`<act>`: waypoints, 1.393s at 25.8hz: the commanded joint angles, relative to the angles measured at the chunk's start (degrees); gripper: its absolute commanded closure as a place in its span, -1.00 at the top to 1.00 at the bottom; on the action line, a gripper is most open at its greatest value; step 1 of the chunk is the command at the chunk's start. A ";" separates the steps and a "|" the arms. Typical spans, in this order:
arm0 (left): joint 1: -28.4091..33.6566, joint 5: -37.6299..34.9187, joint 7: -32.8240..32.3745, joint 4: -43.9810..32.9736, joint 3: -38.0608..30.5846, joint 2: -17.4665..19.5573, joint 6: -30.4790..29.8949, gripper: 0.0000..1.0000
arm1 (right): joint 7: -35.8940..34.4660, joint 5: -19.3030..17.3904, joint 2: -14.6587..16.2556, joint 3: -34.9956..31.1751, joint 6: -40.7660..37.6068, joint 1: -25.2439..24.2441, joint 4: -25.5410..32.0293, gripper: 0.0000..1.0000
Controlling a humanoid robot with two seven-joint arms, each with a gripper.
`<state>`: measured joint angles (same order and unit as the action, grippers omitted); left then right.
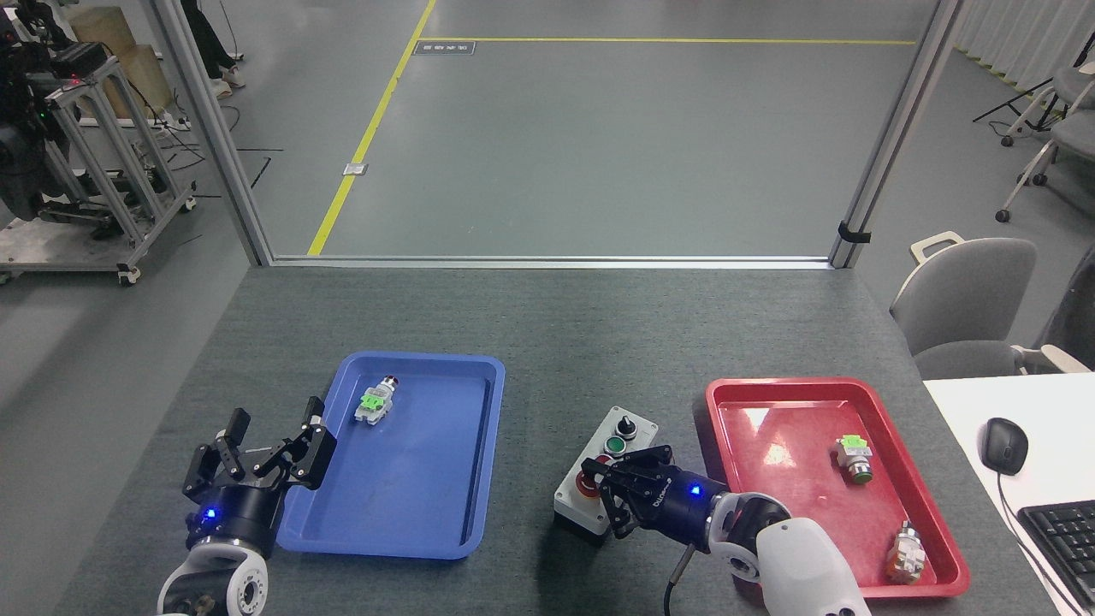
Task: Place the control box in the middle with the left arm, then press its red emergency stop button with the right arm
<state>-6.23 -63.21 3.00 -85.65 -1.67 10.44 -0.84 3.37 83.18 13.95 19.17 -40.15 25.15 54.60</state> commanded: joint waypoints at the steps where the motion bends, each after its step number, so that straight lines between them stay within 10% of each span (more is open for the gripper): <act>1: -0.28 0.10 -0.01 -0.13 0.00 -0.07 0.66 0.97 | 2.35 -0.47 -0.06 -0.18 0.42 0.07 -0.11 -1.00; 4: -0.28 0.10 -0.01 -0.04 0.00 0.10 0.22 0.97 | 1.91 -1.44 -1.20 -1.15 1.21 0.25 -0.02 -0.85; 7: -0.19 0.10 -0.01 -0.04 0.09 0.19 0.05 0.97 | 1.64 -7.06 -2.17 -7.56 8.33 0.42 0.16 1.00; 12: -0.19 -0.16 -0.01 -0.04 0.09 0.63 -0.22 0.97 | -2.31 -15.68 -1.29 -12.13 11.85 0.60 3.06 0.98; 36: -0.02 -6.84 -0.01 -0.04 0.00 2.04 0.31 0.98 | -5.92 -15.59 3.63 -28.13 18.97 -4.41 5.87 0.98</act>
<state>-6.67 -69.59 2.86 -85.55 -1.56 12.53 -0.31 -2.31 67.58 17.81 -8.22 -22.67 21.09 59.15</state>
